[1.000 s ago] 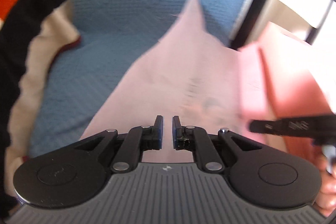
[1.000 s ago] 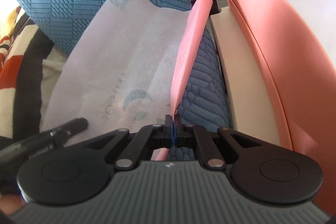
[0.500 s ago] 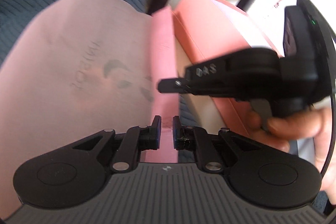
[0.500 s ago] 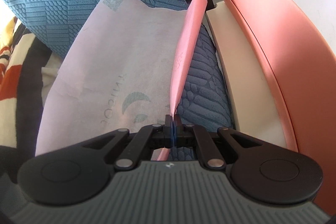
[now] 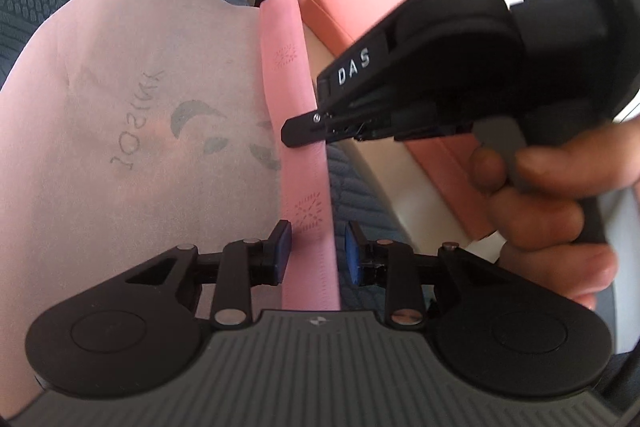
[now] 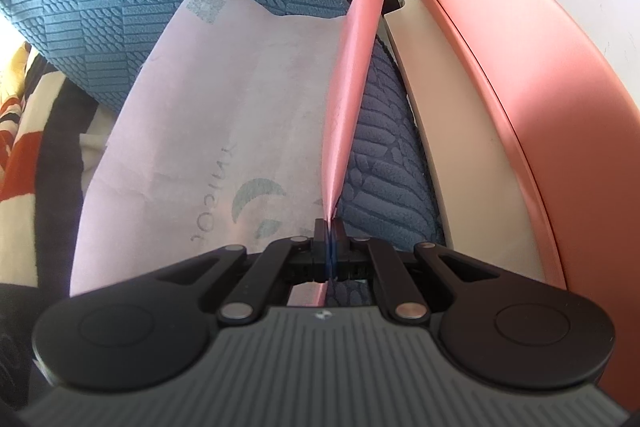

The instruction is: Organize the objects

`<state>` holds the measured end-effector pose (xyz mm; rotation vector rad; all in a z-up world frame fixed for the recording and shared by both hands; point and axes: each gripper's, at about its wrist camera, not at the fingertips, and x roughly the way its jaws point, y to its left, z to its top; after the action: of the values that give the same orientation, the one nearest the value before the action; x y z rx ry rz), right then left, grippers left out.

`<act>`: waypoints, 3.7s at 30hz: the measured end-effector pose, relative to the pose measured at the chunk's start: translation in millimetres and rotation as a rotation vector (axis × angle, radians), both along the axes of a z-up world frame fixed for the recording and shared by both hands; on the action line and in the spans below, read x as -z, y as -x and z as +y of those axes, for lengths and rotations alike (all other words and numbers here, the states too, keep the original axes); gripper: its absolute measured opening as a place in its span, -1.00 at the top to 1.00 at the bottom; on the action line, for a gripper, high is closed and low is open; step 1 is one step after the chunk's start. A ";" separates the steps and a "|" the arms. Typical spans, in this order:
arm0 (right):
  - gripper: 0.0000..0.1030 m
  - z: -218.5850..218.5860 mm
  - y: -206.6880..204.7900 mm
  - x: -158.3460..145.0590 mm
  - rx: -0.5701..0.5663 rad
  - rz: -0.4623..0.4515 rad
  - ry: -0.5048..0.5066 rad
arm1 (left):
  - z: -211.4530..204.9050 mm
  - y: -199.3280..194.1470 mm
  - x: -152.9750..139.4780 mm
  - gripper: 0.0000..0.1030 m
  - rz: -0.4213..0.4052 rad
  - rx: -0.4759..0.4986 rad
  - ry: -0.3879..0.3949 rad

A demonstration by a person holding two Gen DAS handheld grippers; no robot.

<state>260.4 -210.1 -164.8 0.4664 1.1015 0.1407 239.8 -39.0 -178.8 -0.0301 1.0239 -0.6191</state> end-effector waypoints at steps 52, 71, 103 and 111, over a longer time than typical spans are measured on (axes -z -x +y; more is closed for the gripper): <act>0.84 53.7 -9.0 14.7 -0.072 -0.009 0.049 | 102.3 -41.3 16.6 0.84 0.323 -0.489 0.367; 0.22 25.1 -6.0 8.5 0.048 -0.051 -0.042 | 72.8 -41.3 26.6 0.84 0.265 -0.391 0.189; 0.89 13.6 0.5 13.1 0.014 -0.004 -0.177 | 81.1 -37.5 19.3 0.84 0.236 -0.375 0.222; 0.89 5.5 5.9 10.6 0.024 0.005 -0.173 | 59.6 -28.8 8.4 0.03 0.195 -0.217 0.239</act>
<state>254.5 -204.6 -175.4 0.6345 1.0925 0.2144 268.6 20.6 -187.2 -0.4136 1.1121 -0.5440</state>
